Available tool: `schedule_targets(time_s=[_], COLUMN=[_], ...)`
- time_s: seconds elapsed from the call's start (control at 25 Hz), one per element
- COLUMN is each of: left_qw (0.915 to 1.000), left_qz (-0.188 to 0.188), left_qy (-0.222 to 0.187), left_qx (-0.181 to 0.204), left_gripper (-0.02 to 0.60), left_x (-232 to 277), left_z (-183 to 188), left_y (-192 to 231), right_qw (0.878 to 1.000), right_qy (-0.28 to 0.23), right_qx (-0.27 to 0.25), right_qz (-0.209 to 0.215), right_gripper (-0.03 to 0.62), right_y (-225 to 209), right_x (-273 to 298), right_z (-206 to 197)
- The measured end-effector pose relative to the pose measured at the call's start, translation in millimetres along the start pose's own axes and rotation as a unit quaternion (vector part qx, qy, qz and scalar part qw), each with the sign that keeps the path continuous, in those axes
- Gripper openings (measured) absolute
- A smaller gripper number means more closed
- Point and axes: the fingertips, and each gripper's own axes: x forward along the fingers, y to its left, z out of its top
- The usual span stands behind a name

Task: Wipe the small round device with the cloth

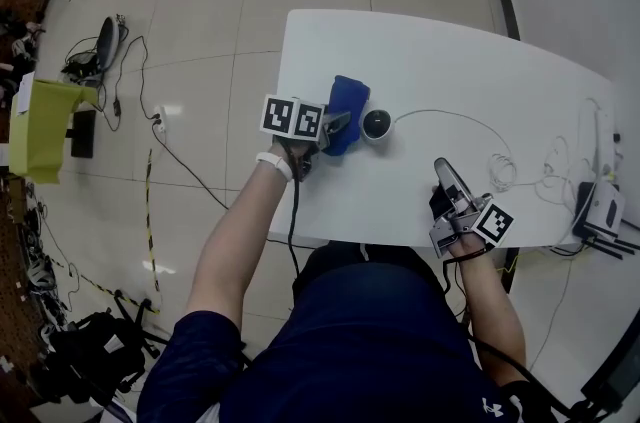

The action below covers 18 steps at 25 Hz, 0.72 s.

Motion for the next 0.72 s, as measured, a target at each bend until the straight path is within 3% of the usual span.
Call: schedule_targets(time_s=[0.12, 0.2, 0.28, 0.32, 0.36, 0.44, 0.64, 0.72], left_qw=[0.9902, 0.9691, 0.9388, 0.9270, 0.9211, 0.9272, 0.9687, 0.9767], left_qz=[0.054, 0.083, 0.104, 0.105, 0.098, 0.068, -0.031, -0.098], left_qy=[-0.054, -0.069, -0.066, -0.059, -0.050, -0.035, -0.031, -0.052], left_qx=[0.117, 0.222, 0.322, 0.355, 0.373, 0.367, 0.244, 0.184], left_gripper=[0.147, 0.147, 0.147, 0.147, 0.147, 0.147, 0.147, 0.147], left_x=[-32, -45, -47, -44, -39, -26, -20, -28], left_z=[30, 40, 39, 34, 26, 9, -24, -28], left_y=[-45, -79, -106, -119, -131, -147, -177, -188], right_qw=[1.000, 1.000, 1.000, 1.000, 1.000, 1.000, 0.999, 0.995], right_qy=[0.000, 0.001, 0.001, 0.001, 0.001, 0.000, 0.006, 0.023], right_qx=[-0.003, -0.003, -0.002, -0.002, -0.001, -0.003, -0.041, -0.068], right_qz=[0.004, 0.005, 0.008, 0.009, 0.009, 0.010, 0.033, 0.066], right_gripper=[0.048, 0.048, 0.048, 0.048, 0.048, 0.048, 0.056, 0.189], right_y=[1, 2, 6, 7, 7, 8, 25, 42], right_x=[-3, -6, -8, -9, -11, -14, -19, -17], right_z=[-1, -4, -7, -9, -11, -13, -10, -10])
